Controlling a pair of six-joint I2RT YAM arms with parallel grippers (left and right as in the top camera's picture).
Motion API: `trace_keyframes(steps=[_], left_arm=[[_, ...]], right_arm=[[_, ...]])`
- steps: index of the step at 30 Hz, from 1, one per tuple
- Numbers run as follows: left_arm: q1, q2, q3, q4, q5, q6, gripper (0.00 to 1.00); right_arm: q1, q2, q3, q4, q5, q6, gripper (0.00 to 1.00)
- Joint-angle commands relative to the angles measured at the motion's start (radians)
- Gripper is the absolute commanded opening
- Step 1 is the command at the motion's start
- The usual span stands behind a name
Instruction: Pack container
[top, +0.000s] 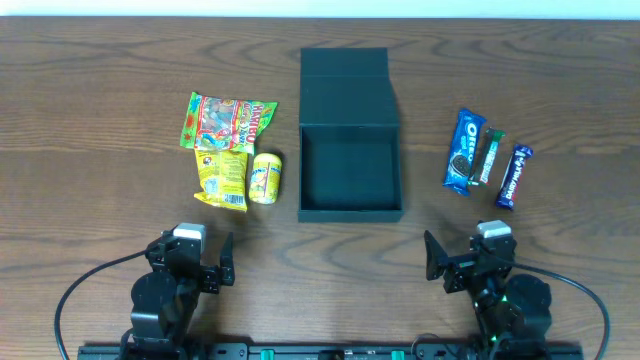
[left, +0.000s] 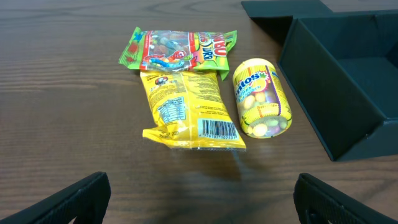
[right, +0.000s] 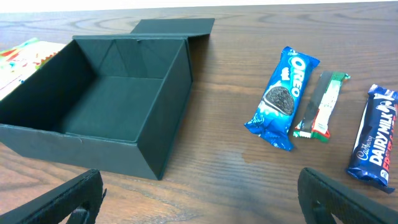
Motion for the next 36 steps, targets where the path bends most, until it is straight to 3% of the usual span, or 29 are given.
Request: trace_keyframes(steps=[1,33,36], left_arm=[[0.004,-0.008,-0.016,0.002,0.003,0.014,0.95],[0.004,-0.008,-0.016,0.000,0.019,0.013,0.95],[0.004,-0.008,-0.016,-0.002,0.050,-0.044,0.95]], right_arm=[[0.002,-0.006,-0.006,0.001,0.003,0.006,0.99],[0.002,-0.006,-0.006,0.001,0.003,0.006,0.99],[0.002,-0.006,-0.006,0.001,0.003,0.006,0.99]])
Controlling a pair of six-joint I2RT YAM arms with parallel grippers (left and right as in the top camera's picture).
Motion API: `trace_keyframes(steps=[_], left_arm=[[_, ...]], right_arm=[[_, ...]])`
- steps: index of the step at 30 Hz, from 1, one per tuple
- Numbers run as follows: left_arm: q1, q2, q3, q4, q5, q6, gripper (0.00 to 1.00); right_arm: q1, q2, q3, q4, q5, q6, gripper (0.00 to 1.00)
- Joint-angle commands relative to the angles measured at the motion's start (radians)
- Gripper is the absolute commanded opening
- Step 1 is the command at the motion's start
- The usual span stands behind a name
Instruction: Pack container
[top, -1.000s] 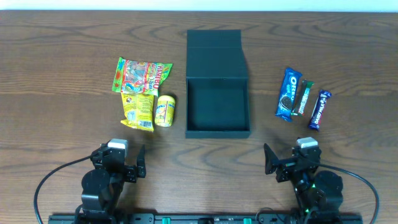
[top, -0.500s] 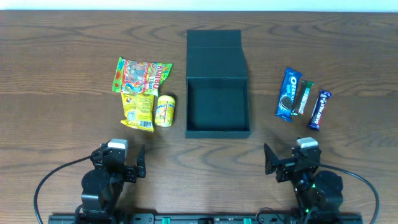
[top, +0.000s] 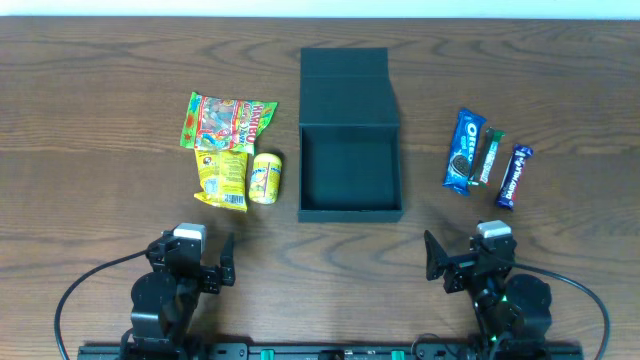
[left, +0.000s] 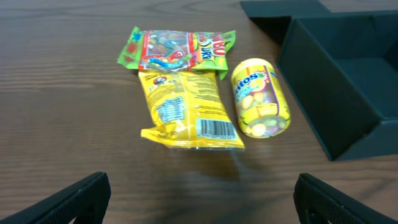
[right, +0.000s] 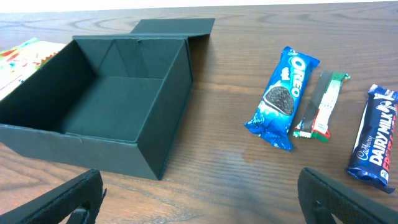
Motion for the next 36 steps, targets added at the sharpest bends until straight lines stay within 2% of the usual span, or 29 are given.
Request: trace_keyframes(steps=[1,7,10,13,17,19,21,26,29,31,36], left_arm=[[0.004,-0.008,-0.016,-0.001,0.045,-0.061,0.95],[0.004,-0.008,-0.016,0.028,0.151,-0.150,0.96],[0.004,-0.008,-0.016,0.103,0.267,-0.245,0.96],[0.004,-0.008,-0.016,0.171,0.341,-0.278,0.95],[0.004,-0.008,-0.016,0.185,0.321,-0.287,0.96],[0.003,-0.008,-0.016,0.187,0.327,-0.344,0.95],[0.003,-0.008,-0.016,0.188,0.327,-0.353,0.95],[0.003,0.011,0.004,0.257,0.328,-0.391,0.95],[0.003,0.075,0.061,0.304,0.317,-0.367,0.95],[0.003,0.156,0.128,0.312,0.288,-0.311,0.95],[0.003,0.527,0.381,0.240,0.147,-0.106,0.95]], right_arm=[[0.002,-0.006,-0.006,0.002,0.002,0.006,0.99],[0.002,-0.006,-0.006,0.002,0.003,0.006,0.99],[0.002,-0.006,-0.006,0.002,0.003,0.006,0.99],[0.002,-0.006,-0.006,0.002,0.002,0.006,0.99],[0.002,-0.006,-0.006,0.002,0.003,0.006,0.99],[0.002,-0.006,-0.006,0.002,0.002,0.006,0.99],[0.002,-0.006,-0.006,0.002,0.003,0.006,0.99],[0.002,-0.006,-0.006,0.002,0.002,0.006,0.99],[0.002,-0.006,-0.006,0.002,0.003,0.006,0.99],[0.002,-0.006,-0.006,0.002,0.003,0.006,0.99],[0.002,-0.006,-0.006,0.002,0.002,0.006,0.99]])
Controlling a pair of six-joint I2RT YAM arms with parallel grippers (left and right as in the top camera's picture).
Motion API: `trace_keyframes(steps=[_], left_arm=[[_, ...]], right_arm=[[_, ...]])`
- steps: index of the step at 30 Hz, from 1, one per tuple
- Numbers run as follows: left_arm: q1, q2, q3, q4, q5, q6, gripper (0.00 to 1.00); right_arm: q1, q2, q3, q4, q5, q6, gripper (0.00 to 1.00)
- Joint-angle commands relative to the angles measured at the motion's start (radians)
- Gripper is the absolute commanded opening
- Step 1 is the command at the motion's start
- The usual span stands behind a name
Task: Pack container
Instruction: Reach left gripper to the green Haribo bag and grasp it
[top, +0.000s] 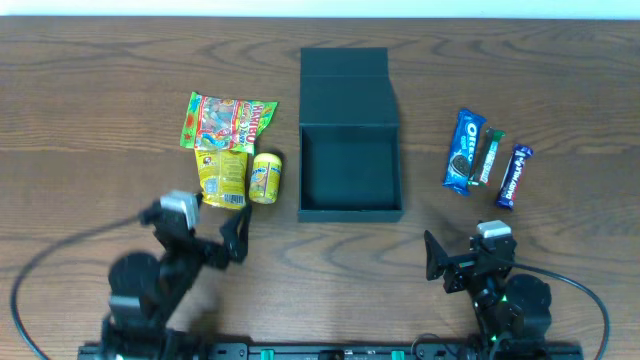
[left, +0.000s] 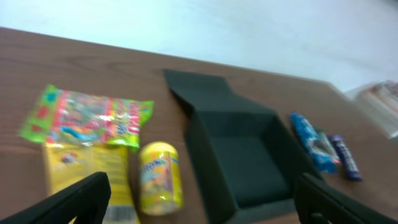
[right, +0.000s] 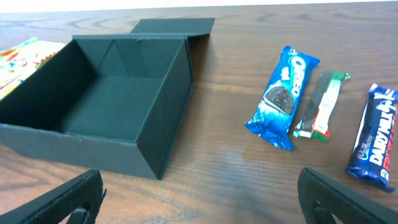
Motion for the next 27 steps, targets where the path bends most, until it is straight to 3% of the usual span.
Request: trace_keyframes(steps=[1,5,13,19,27], left_arm=[[0.002,0.240,0.176,-0.044,-0.114,0.179,0.96],[0.002,0.589,0.437,-0.159,-0.177,0.325,0.95],[0.002,1.150,0.836,-0.234,-0.297,0.414,0.96],[0.002,1.389,0.896,-0.203,-0.318,0.427,1.00],[-0.007,1.546,0.896,-0.187,-0.313,0.440,0.99]], right_arm=[[0.002,-0.006,-0.005,0.002,0.002,0.006,0.99],[0.002,-0.006,-0.005,0.002,0.003,0.006,0.99],[0.002,-0.006,-0.005,0.002,0.003,0.006,0.99],[0.002,-0.006,-0.005,0.002,0.003,0.006,0.99],[0.002,-0.006,-0.005,0.002,0.002,0.006,0.99]])
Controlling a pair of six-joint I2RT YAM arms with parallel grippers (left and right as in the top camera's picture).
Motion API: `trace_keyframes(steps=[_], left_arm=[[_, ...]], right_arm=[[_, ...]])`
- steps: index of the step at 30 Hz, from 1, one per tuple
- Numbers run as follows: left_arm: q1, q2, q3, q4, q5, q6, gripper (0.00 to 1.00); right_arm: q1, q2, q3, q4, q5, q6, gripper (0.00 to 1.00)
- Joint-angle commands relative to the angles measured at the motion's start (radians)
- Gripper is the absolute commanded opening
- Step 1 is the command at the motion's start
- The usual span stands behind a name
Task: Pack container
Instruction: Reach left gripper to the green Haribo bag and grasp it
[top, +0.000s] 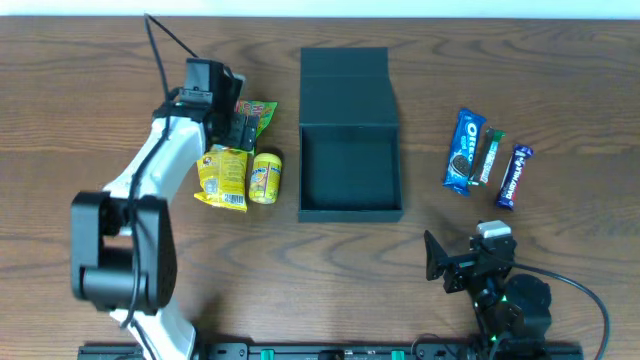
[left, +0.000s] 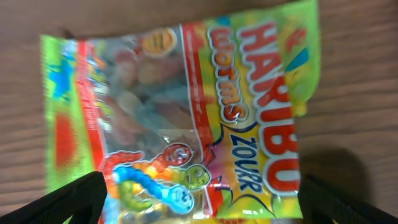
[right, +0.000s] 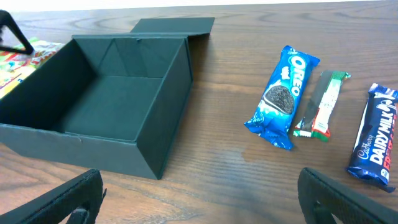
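Observation:
The open black box (top: 301, 170) stands mid-table with its lid (top: 345, 72) folded back. A Haribo sour worms bag (left: 186, 112) lies left of it, and my left gripper (left: 199, 208) hovers close above it, open, its fingers (left: 68, 199) straddling the bag's lower part. From overhead the left gripper (top: 226, 118) covers much of that bag (top: 260, 112). A yellow snack bag (top: 222, 175) and a yellow candy canister (top: 265, 177) lie just in front. My right gripper (right: 199, 199) rests open near the front edge, holding nothing.
Right of the box lie an Oreo pack (right: 283, 96), a thin green bar (right: 321, 102) and a Dairy Milk bar (right: 373, 137). The left arm (top: 150, 180) stretches across the left side of the table from the front.
My left gripper has moved from near the front left of the table to the back left, now low over the Haribo bag and still open. The right arm has not moved.
Both grippers first rested open at the front edge, facing the snacks and the box, and stayed so. Then the left gripper was raised and further forward. Now it hangs over the Haribo bag; nothing has been picked up or shifted.

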Motion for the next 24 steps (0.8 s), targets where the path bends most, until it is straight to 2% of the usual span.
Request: trace_keyframes(steps=[1,6,11,14,18,20,24], left_arm=[[-0.010,0.029,0.018,0.017,-0.014,0.029,0.99],[-0.011,0.072,0.018,0.058,-0.008,0.028,0.97],[-0.011,0.144,0.018,0.071,0.009,0.028,1.00],[-0.011,0.166,0.018,0.071,0.009,0.027,0.86],[-0.011,0.165,0.021,0.071,0.008,0.016,0.73],[-0.011,0.165,0.021,0.071,0.008,0.007,0.59],[-0.011,0.164,0.023,0.071,0.008,-0.011,0.45]], right_arm=[[0.002,-0.005,-0.003,0.001,0.002,0.006,0.99],[0.002,-0.005,-0.003,0.001,0.002,0.006,0.99],[0.002,-0.005,-0.003,0.001,0.002,0.006,0.99],[0.002,-0.005,-0.003,0.001,0.002,0.006,0.99],[0.002,-0.005,-0.003,0.001,0.002,0.006,0.99],[0.002,-0.005,-0.003,0.001,0.002,0.006,0.99],[0.002,-0.005,-0.003,0.001,0.002,0.006,0.99]])
